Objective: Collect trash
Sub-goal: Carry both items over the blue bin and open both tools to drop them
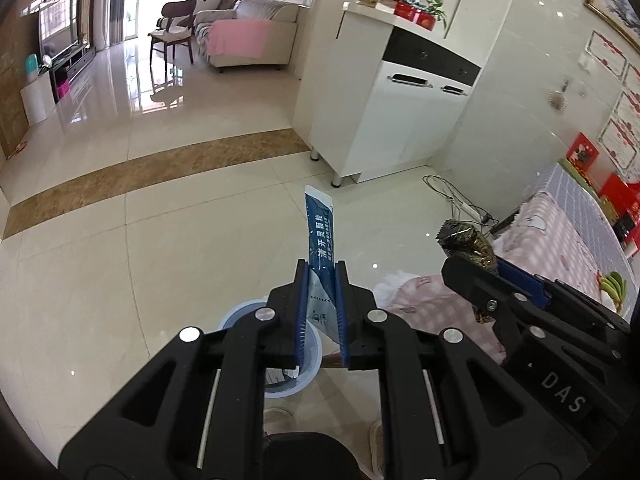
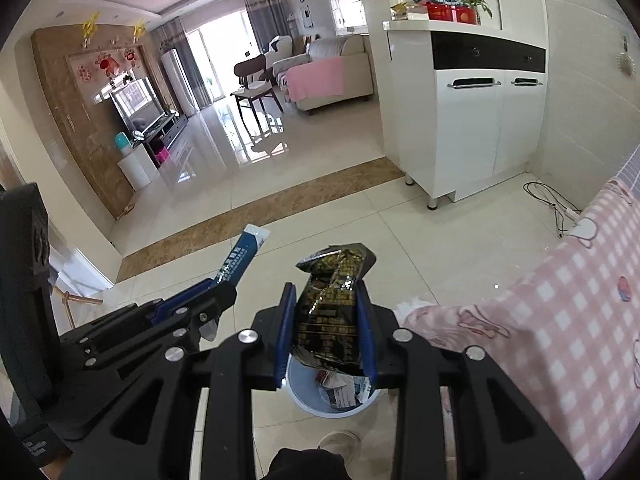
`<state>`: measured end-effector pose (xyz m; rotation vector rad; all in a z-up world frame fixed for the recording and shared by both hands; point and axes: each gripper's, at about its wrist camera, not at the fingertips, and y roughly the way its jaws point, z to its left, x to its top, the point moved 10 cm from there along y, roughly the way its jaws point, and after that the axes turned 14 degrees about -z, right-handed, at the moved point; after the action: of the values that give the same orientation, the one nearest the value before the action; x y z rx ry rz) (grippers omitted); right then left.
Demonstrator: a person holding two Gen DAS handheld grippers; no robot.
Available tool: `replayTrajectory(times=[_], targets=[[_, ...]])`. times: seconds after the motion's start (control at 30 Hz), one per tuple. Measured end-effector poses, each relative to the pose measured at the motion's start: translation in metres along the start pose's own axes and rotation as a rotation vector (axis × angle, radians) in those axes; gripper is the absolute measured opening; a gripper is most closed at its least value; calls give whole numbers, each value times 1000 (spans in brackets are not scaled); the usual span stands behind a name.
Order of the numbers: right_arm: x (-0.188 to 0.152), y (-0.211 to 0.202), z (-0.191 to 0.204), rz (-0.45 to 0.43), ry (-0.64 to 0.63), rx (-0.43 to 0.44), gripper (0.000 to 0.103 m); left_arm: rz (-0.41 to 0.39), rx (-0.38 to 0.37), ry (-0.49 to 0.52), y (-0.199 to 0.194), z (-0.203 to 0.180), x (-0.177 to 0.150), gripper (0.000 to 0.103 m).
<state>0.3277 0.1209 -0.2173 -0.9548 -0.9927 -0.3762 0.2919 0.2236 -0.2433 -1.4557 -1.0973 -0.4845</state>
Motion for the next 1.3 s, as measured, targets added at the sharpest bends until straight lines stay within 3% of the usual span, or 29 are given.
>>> replayTrajectory(times=[0.27, 0.33, 0.37, 0.4, 0.43, 0.9, 1.2, 1.3], targets=[[-4, 15, 3, 0, -8, 15, 29, 15, 25, -9, 12, 10, -6, 14], [-4, 17, 3, -6, -5, 16, 29, 15, 40, -16, 16, 14, -6, 19], [-3, 18, 2, -8, -4, 15, 29, 20, 50, -17, 18, 15, -7, 27], [-4, 19, 2, -6, -1, 14, 28, 27, 65, -12, 20, 18, -8, 52], [-4, 21, 2, -7, 2, 7, 28, 16, 100, -16, 21, 24, -7, 67], [-10, 36, 3, 26, 9, 14, 28, 10, 137, 9, 15, 37, -6, 67], [-3, 47, 17, 16, -3, 40, 29, 1, 185, -61, 9, 67, 0, 68], [1, 50, 22, -4, -8, 48, 33, -7, 203, -87, 7, 73, 3, 68]])
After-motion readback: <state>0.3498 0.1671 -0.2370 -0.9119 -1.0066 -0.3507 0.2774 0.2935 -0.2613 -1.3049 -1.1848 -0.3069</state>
